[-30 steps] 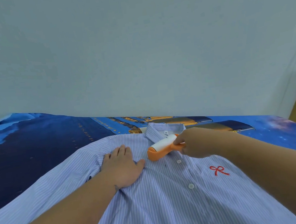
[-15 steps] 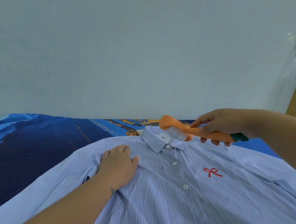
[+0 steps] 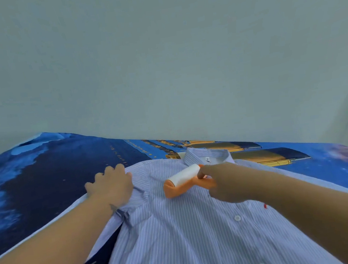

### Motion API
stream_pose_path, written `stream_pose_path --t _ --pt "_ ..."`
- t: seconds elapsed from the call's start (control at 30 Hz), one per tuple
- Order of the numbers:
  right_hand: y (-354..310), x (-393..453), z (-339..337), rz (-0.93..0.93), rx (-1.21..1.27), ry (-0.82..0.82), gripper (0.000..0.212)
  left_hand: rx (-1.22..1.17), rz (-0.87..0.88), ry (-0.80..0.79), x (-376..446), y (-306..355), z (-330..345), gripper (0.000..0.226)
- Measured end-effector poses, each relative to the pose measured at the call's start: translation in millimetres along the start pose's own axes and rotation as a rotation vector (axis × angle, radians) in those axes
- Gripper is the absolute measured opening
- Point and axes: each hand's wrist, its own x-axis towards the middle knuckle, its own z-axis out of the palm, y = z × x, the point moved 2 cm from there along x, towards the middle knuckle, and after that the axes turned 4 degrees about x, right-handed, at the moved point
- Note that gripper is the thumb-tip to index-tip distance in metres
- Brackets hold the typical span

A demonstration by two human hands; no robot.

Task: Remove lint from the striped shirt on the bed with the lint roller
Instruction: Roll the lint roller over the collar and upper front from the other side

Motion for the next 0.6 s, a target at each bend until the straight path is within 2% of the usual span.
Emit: stream_pose_path --t 0.17,0.3,0.43,0.57,0.6 --pt "-12 11 6 -0.008 -0.048 -0.004 0.043 -0.086 0.061 0.046 10 -13 9 0.014" --pt "-16 25 4 -0.024 -0.032 -0.026 0.045 -0.064 0.151 0.155 18 -16 12 0.022" --pt "-23 42 6 -0.043 -0.016 -0.012 0.046 0.183 0.294 0.307 28 -19 6 0.028" --pt "-28 58 6 -0.039 -0.019 -0.008 0.041 0.405 0.464 0.457 39 -26 1 0.013" --pt "-30 62 6 -0.033 -0.002 -0.009 0.041 0.431 0.509 0.488 42 -28 0 0.015"
